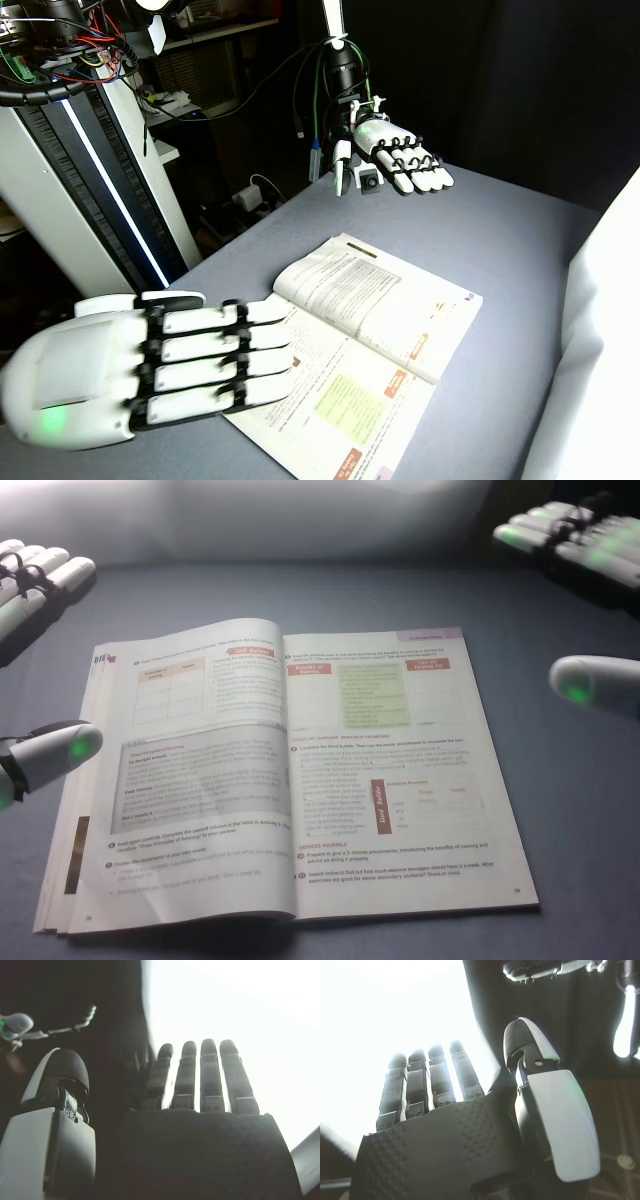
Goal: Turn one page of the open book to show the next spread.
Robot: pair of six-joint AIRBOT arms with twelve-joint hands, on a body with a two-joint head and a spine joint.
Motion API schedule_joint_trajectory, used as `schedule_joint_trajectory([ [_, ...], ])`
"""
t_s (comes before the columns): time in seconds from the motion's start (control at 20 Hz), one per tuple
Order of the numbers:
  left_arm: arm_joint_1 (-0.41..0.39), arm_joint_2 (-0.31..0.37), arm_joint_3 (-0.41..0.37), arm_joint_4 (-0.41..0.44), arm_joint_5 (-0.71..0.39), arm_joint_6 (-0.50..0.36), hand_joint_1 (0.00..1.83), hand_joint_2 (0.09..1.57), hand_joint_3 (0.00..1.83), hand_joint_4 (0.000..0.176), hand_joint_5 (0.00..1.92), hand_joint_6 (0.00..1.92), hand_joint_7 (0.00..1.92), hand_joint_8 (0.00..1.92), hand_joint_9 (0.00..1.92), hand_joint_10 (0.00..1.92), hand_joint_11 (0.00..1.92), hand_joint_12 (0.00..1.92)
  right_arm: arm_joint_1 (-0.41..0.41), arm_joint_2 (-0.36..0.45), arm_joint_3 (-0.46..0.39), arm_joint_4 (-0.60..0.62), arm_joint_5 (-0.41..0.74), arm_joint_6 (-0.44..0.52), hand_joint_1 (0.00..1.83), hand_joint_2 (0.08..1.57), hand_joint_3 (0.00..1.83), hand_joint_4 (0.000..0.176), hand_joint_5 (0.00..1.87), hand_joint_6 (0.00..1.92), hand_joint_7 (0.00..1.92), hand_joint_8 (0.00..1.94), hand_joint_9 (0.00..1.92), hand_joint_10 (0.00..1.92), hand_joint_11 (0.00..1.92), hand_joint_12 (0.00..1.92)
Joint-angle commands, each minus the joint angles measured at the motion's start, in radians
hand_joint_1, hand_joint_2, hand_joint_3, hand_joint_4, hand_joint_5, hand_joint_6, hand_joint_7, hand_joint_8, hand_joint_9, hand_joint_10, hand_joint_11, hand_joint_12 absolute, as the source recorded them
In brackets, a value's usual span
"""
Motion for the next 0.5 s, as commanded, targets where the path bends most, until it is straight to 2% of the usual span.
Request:
schedule_joint_trajectory([
  [0.0,-0.009,-0.008,0.007,-0.018,-0.14,-0.012,0.2,1.25,0.0,0.022,0.0,0.0,0.0,0.0,0.0,0.0,0.0,0.0,-0.011,0.012,-0.007,0.059,0.208,0.004,0.0,1.35,0.01,0.0,0.0,0.0,0.0,0.0,0.0,0.0,0.0,0.0],
  [0.05,-0.009,-0.014,0.01,-0.022,-0.146,-0.017,0.29,1.24,0.0,0.045,0.0,0.0,0.0,0.0,0.0,0.0,0.0,0.0,-0.043,0.018,-0.016,0.089,0.257,0.004,0.04,1.35,0.01,0.0,0.0,0.0,0.0,0.0,0.0,0.0,0.0,0.0],
  [0.1,-0.009,-0.02,0.012,-0.028,-0.153,-0.021,0.29,1.24,0.0,0.045,0.0,0.0,0.0,0.0,0.0,0.0,0.0,0.0,-0.07,0.024,-0.023,0.113,0.3,0.003,0.04,1.35,0.01,0.0,0.0,0.0,0.0,0.0,0.0,0.0,0.0,0.0],
  [0.15,-0.009,-0.024,0.014,-0.034,-0.161,-0.023,0.46,1.2,0.0,0.116,0.0,0.0,0.0,0.0,0.0,0.0,0.0,0.0,-0.103,0.028,-0.031,0.14,0.345,0.003,0.2,1.35,0.0,0.036,0.0,0.0,0.0,0.0,0.0,0.0,0.0,0.0],
  [0.2,-0.008,-0.025,0.014,-0.036,-0.169,-0.024,0.49,1.2,0.0,0.126,0.0,0.0,0.0,0.0,0.0,0.0,0.0,0.0,-0.126,0.029,-0.036,0.163,0.381,0.003,0.3,1.35,0.0,0.035,0.0,0.0,0.0,0.0,0.0,0.0,0.0,0.0],
  [0.25,-0.008,-0.026,0.014,-0.037,-0.175,-0.027,0.51,1.22,0.0,0.124,0.0,0.0,0.0,0.0,0.0,0.0,0.0,0.0,-0.149,0.029,-0.042,0.188,0.417,0.001,0.25,1.3,0.0,0.068,0.0,0.0,0.0,0.0,0.0,0.0,0.0,0.0],
  [0.3,-0.008,-0.028,0.015,-0.037,-0.18,-0.03,0.5,1.23,0.0,0.109,0.0,0.0,0.0,0.0,0.0,0.0,0.0,0.0,-0.17,0.03,-0.046,0.21,0.454,0.001,0.25,1.3,0.0,0.045,0.0,0.0,0.0,0.0,0.0,0.0,0.0,0.0],
  [0.35,-0.008,-0.03,0.016,-0.037,-0.181,-0.03,0.5,1.24,0.0,0.118,0.0,0.0,0.0,0.0,0.0,0.0,0.0,0.0,-0.187,0.033,-0.051,0.225,0.48,0.001,0.24,1.3,0.0,0.028,0.0,0.0,0.0,0.0,0.0,0.0,0.0,0.0],
  [0.4,-0.008,-0.034,0.018,-0.037,-0.181,-0.03,0.5,1.24,0.0,0.118,0.0,0.0,0.0,0.0,0.0,0.0,0.0,0.0,-0.201,0.034,-0.054,0.234,0.501,0.001,0.24,1.3,0.0,0.028,0.0,0.0,0.0,0.0,0.0,0.0,0.0,0.0],
  [0.45,-0.008,-0.039,0.02,-0.038,-0.183,-0.031,0.55,1.24,0.0,0.124,0.0,0.0,0.0,0.0,0.0,0.0,0.0,0.0,-0.21,0.038,-0.058,0.239,0.522,0.001,0.22,1.28,0.0,0.069,0.0,0.0,0.0,0.0,0.0,0.0,0.0,0.0],
])
